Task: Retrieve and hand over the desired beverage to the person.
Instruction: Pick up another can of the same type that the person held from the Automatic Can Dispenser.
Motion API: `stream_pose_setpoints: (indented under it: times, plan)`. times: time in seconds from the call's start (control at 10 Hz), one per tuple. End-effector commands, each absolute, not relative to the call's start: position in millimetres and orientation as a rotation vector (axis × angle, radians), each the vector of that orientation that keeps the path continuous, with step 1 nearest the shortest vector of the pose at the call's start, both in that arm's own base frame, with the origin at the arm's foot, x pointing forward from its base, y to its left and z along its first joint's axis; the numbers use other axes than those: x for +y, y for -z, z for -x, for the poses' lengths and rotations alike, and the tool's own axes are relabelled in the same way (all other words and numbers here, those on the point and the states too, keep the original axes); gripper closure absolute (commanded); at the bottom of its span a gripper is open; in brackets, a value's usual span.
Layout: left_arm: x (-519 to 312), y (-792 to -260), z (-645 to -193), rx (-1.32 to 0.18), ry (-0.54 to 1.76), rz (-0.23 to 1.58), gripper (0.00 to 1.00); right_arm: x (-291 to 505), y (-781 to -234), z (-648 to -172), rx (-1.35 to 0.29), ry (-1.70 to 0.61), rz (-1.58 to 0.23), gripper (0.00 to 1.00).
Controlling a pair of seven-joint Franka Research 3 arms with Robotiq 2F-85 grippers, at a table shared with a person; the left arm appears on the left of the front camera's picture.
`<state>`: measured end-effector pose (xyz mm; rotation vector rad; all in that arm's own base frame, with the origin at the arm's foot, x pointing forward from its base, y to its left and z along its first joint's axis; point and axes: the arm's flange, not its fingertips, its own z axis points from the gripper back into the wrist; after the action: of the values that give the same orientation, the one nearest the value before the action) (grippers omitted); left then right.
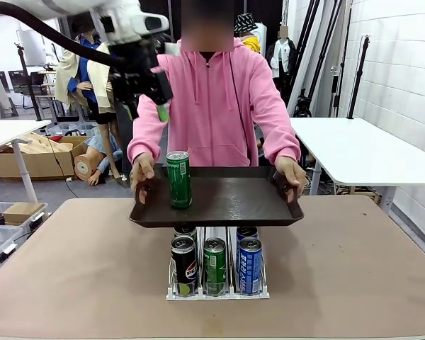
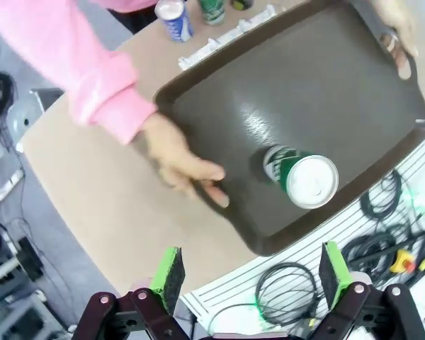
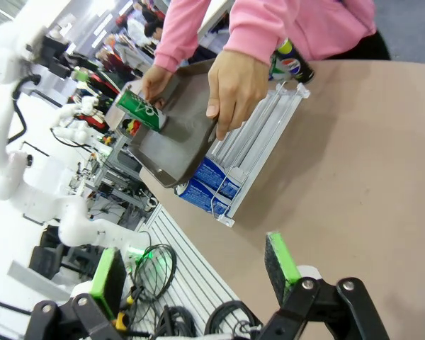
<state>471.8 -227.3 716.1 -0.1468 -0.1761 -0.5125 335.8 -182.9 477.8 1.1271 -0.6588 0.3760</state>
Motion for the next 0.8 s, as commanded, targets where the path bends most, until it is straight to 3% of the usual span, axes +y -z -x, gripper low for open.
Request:
stream_pose_setpoints:
  times: [0.0, 0.3, 0.7]
  plan:
    - [-169.6, -730.0, -470.7, -0.185, 0.379, 0.251, 0.0, -183.0, -477.7, -336.3, -0.669, -0.384, -1.137, 0.0]
    - [-68.6, -714.1, -472.7, -0.182, 0.232, 0.463, 0.0, -183.0, -477.7, -336.3, -0.669, -0.384, -1.137, 0.0]
    - [34.4, -637.0, -452.9, -0.296, 0.105, 0.788, 0.0, -183.0, -477.7, -336.3, -0.669, -0.384, -1.137, 0.0]
